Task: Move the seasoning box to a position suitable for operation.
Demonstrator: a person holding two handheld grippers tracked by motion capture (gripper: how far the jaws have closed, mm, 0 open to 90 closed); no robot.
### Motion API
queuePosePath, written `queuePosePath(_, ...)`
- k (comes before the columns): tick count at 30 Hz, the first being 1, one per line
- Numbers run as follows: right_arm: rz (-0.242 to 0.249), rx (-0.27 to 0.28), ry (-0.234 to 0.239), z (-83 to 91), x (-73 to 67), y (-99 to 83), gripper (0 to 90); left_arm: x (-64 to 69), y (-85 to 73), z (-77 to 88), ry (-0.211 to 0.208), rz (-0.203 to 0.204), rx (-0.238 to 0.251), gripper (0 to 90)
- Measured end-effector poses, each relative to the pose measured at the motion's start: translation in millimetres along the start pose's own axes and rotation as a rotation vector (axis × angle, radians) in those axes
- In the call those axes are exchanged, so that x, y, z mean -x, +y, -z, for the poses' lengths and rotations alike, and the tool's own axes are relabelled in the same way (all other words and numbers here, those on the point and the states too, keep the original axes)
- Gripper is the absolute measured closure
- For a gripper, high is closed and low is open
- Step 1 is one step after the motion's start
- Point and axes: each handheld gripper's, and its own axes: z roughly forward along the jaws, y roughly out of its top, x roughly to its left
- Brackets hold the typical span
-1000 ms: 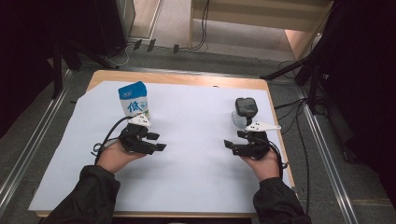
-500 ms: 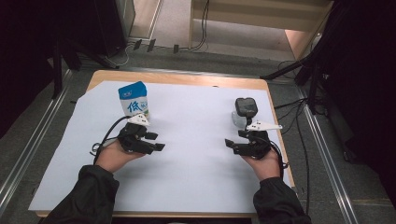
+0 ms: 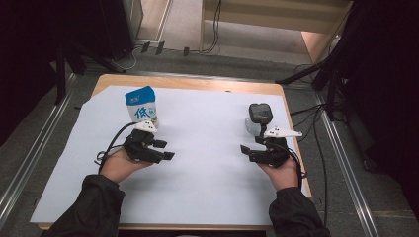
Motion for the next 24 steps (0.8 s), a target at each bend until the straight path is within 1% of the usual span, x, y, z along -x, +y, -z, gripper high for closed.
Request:
queuePosePath(3, -0.006, 0.012, -0.01, 0.9, 2.0, 0.7, 29.6, 1.1, 0.6, 0.6, -0.004, -0.001, 0.003, 42.7)
queuePosePath(5, -0.019, 0.019, -0.018, 1.1, 5.0, 1.8, 27.8, 1.6, 0.8, 1.8, -0.006, 0.008, 0.003, 42.0)
queuePosePath(7, -0.044, 0.03, -0.031, 1.5, 8.8, 3.6, 24.0, 2.5, 1.9, 4.2, -0.009, 0.022, 0.008, 39.4)
queuePosePath(10, -0.087, 0.053, -0.041, 2.2, 14.2, 6.6, 19.6, 5.1, 3.5, 8.1, -0.02, 0.018, 0.025, 37.6)
queuePosePath(12, -0.089, 0.049, -0.051, 0.5, 17.8, 7.6, 17.1, 6.3, 3.2, 9.1, -0.024, 0.007, 0.025, 36.4)
queuePosePath(13, -0.089, 0.046, -0.061, -1.0, 19.2, 8.1, 15.1, 6.9, 2.9, 9.1, -0.023, 0.007, 0.026, 35.9)
queuePosePath(16, -0.101, 0.05, -0.072, -3.6, 23.7, 10.2, 14.0, 7.9, 2.3, 9.8, -0.021, 0.007, 0.024, 34.1)
queuePosePath(18, -0.114, 0.056, -0.086, -4.8, 26.8, 12.2, 10.2, 9.1, 1.6, 12.1, -0.022, 0.013, 0.031, 32.4)
queuePosePath(20, -0.124, 0.059, -0.094, -5.6, 30.2, 13.6, 9.2, 9.5, 1.2, 13.0, -0.019, 0.013, 0.032, 30.7)
queuePosePath(24, -0.128, 0.057, -0.114, -6.9, 35.9, 15.5, 8.4, 9.8, -1.2, 16.0, -0.01, 0.022, 0.033, 29.5)
